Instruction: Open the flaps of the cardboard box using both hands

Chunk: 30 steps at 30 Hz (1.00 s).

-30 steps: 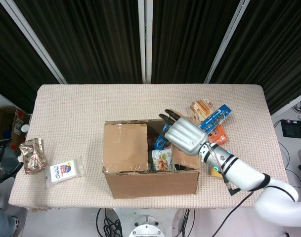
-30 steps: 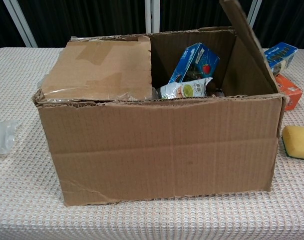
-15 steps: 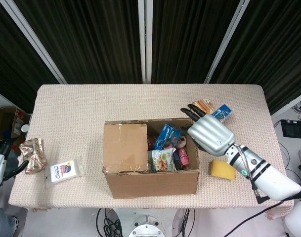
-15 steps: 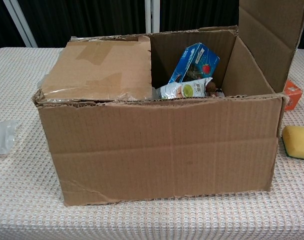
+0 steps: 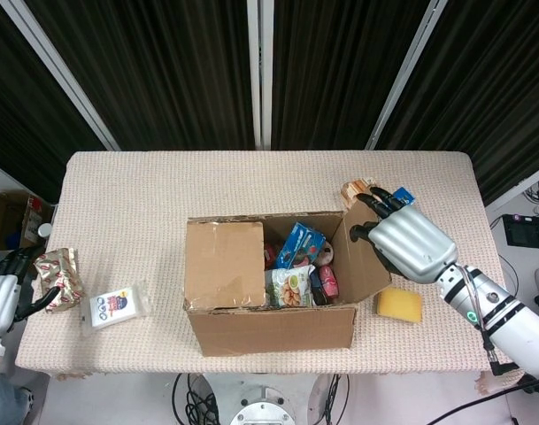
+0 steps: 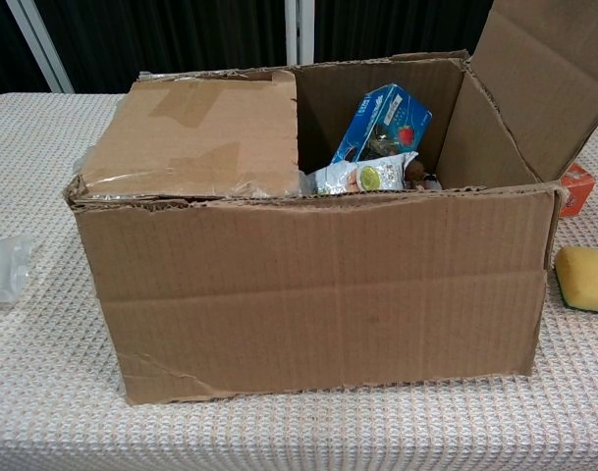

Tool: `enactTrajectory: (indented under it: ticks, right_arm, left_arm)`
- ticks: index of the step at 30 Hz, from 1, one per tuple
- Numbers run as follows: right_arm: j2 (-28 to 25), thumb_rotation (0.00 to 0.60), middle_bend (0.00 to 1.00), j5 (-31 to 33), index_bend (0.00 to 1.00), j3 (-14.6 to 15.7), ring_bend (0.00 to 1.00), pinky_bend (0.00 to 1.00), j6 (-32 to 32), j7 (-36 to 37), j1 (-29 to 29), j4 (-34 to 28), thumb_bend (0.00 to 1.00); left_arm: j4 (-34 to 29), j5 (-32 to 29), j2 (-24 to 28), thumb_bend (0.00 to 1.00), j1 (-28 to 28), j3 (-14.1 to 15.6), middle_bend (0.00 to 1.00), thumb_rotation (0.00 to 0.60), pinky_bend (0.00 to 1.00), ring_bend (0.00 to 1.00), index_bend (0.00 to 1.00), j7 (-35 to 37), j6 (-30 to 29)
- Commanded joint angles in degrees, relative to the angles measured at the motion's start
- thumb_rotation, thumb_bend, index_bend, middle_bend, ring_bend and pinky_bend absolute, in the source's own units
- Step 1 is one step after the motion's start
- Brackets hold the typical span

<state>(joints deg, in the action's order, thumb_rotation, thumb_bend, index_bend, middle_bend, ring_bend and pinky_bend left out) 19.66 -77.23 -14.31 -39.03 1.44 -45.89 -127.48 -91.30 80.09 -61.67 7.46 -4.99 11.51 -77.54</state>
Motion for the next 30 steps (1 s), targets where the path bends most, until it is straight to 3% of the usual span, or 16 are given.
enactTrajectory:
  ticks: [1,12,18,22,26,30]
  right_arm:
    - [-0.96,0.600,0.48,-1.13,0.34,0.08,0.03,0.00,0.10,1.41,1.65,0.65,0.80]
    - [1.18,0.600,0.47,-1.98,0.32,1.68,0.03,0.00,2.99,3.58,5.67,5.59,0.80]
    - [3.30,0.600,0.46,-3.64,0.29,1.77,0.03,0.00,1.17,6.93,7.60,8.34,0.79]
    - [4.15,0.600,0.39,-7.21,0.19,1.04,0.03,0.00,-7.05,10.94,10.57,9.17,0.77]
    - [5.78,0.600,0.14,-10.73,0.02,1.17,0.00,0.00,-20.37,12.81,16.08,11.41,0.76]
    - [7.09,0.600,0.05,-11.59,0.00,1.80,0.00,0.00,-26.96,16.01,19.62,12.45,0.76]
  left_arm:
    - [-0.04,0.00,0.06,0.00,-0.03,0.03,0.12,0.000,0.15,0.07,0.11,-0.11,-0.15]
    - [0.04,-0.07,0.24,0.00,-0.30,0.10,0.12,0.000,0.15,0.07,0.11,-0.15,-0.96]
    - [0.23,-0.20,0.41,0.00,-0.16,0.07,0.12,0.000,0.15,0.07,0.11,-0.13,-0.82]
    - [-0.07,0.13,0.93,0.00,0.63,-0.35,0.12,0.000,0.15,0.07,0.11,-0.93,-0.46]
    - [-1.81,2.20,2.96,0.00,3.48,-1.60,0.12,0.000,0.15,0.07,0.11,-3.11,0.89]
    - [-6.10,5.09,6.53,0.00,8.80,-4.13,0.12,0.000,0.16,0.07,0.11,-6.03,4.25]
